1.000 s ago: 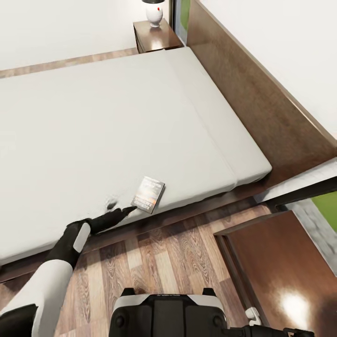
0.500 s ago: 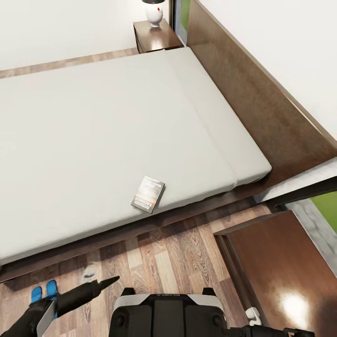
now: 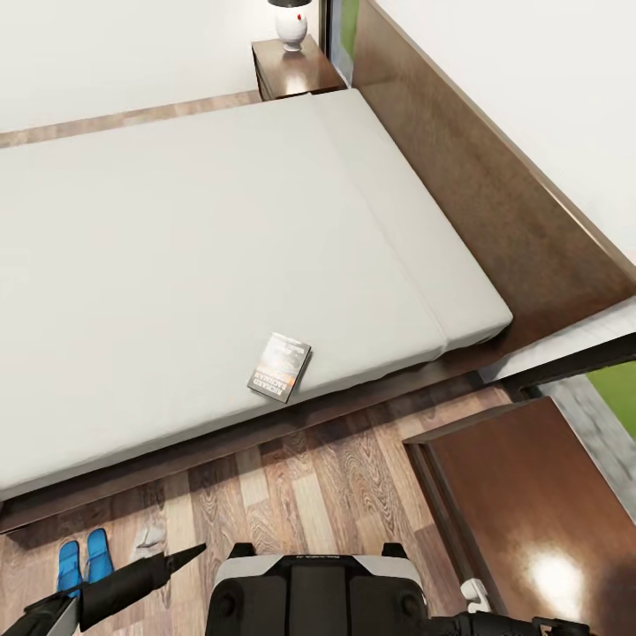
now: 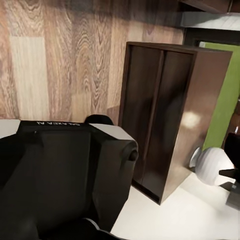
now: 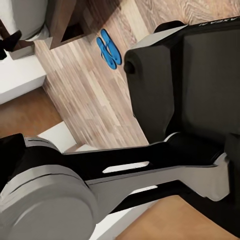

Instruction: In the bedroom, move the book from the bed onto either nightstand, and place the two sandals side by side next to the bed.

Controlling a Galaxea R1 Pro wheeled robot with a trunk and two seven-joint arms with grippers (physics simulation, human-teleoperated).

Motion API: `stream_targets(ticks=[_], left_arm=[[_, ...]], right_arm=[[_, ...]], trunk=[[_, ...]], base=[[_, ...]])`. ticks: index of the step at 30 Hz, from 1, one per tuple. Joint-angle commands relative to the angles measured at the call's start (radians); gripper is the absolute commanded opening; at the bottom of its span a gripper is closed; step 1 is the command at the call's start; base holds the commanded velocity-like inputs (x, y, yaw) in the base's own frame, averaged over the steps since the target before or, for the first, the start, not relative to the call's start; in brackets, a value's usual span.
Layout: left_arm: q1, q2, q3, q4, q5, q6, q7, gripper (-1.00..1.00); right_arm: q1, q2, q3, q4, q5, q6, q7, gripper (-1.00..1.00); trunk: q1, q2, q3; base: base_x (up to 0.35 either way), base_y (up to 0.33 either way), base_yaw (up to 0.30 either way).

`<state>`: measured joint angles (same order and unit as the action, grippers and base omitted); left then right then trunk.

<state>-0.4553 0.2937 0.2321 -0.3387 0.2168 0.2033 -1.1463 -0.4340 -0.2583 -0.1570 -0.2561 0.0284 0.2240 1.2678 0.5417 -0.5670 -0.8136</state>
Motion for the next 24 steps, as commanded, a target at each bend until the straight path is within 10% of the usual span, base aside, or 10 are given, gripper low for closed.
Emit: stream_targets(ticks=[1,5,10,16,21,24], left_arm=[[0.000,0.000,0.002,0.002,0.003,0.005,0.000,1.00],[0.000,-0.001,0.003,0.008,0.005,-0.018,0.042,1.00],[0.000,-0.003,0.003,0.009,0.007,-0.022,0.075,1.00],[0.000,-0.003,0.003,0.009,0.008,-0.024,0.080,1.00],[0.000,-0.004,0.003,0.009,0.009,-0.024,0.080,1.00],[0.000,-0.003,0.003,0.009,0.009,-0.022,0.078,1.00]], right_arm=[[0.000,0.006,-0.006,-0.003,0.003,0.012,0.005,1.00],[-0.001,0.041,-0.011,-0.040,-0.017,0.065,0.007,1.00],[-0.002,0.053,-0.012,-0.060,-0.177,0.145,0.000,1.00],[-0.002,0.069,-0.012,-0.062,-0.253,0.160,-0.034,1.00],[-0.002,0.212,-0.009,-0.069,-0.263,0.166,-0.198,1.00],[-0.004,0.237,-0.009,-0.069,-0.266,0.167,-0.221,1.00]], trunk=[[0.000,-0.001,-0.001],[0.000,-0.001,-0.001],[0.000,-0.001,-0.001],[0.000,-0.001,-0.001],[0.000,-0.001,-0.001],[0.000,-0.001,-0.001]], base=[[0.000,0.000,0.000],[0.000,0.000,0.000],[0.000,0.000,0.000],[0.000,0.000,0.000],[0.000,0.000,0.000],[0.000,0.000,0.000]])
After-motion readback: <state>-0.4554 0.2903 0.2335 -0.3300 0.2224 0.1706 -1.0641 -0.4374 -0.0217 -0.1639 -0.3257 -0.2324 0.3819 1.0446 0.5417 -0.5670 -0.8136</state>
